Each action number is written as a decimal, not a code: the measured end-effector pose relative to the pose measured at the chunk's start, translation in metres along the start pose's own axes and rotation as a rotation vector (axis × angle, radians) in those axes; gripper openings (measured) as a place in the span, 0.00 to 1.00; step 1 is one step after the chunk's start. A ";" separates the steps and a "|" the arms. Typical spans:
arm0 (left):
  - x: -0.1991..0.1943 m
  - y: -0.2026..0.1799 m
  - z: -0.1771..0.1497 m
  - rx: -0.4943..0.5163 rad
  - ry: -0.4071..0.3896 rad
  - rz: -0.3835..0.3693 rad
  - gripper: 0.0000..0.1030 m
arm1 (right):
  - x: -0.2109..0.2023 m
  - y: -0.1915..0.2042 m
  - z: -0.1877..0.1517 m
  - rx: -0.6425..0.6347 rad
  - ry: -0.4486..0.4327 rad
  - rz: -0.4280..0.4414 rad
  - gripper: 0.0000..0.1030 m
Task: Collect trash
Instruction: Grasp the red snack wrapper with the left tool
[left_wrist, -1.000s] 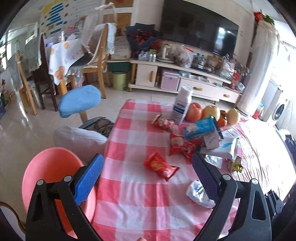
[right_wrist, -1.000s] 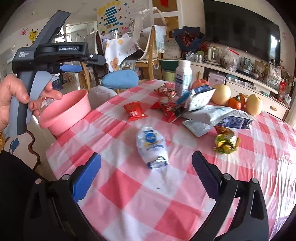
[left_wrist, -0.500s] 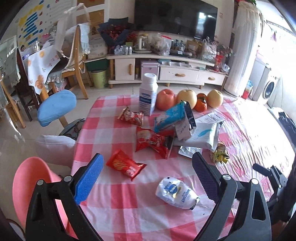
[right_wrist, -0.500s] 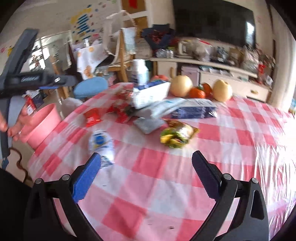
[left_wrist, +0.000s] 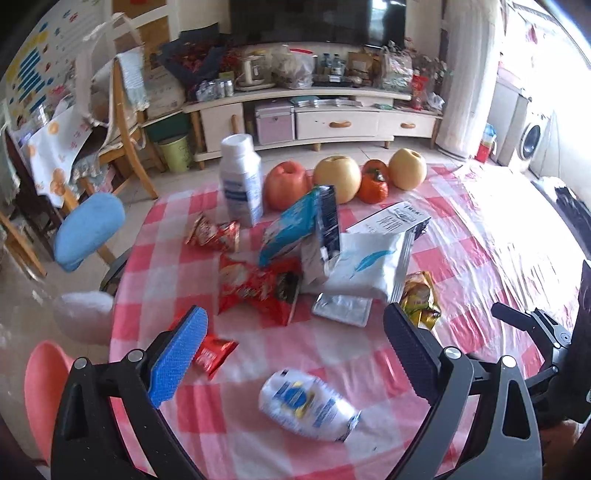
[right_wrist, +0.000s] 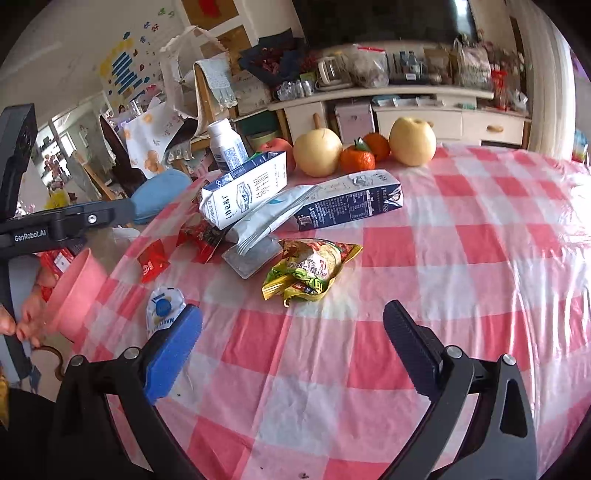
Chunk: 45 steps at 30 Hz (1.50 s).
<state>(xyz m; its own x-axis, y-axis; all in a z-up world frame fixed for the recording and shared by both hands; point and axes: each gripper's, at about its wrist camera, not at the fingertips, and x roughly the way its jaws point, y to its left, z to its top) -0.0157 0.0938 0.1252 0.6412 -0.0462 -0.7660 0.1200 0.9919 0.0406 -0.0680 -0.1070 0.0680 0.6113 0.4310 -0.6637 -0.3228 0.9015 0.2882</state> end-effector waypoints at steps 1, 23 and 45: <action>0.005 -0.004 0.003 0.013 0.003 0.008 0.92 | 0.003 -0.001 0.002 0.003 0.006 0.000 0.96; 0.058 -0.025 0.017 -0.297 0.111 -0.201 0.82 | 0.064 -0.011 0.024 -0.130 0.151 0.045 0.96; 0.101 0.106 -0.029 -0.479 0.332 0.106 0.83 | 0.098 -0.010 0.033 -0.212 0.184 0.038 0.95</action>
<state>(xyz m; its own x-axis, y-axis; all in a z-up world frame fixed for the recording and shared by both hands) 0.0396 0.1975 0.0338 0.3507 0.0189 -0.9363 -0.3372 0.9353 -0.1075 0.0191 -0.0727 0.0231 0.4605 0.4326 -0.7751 -0.4989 0.8484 0.1771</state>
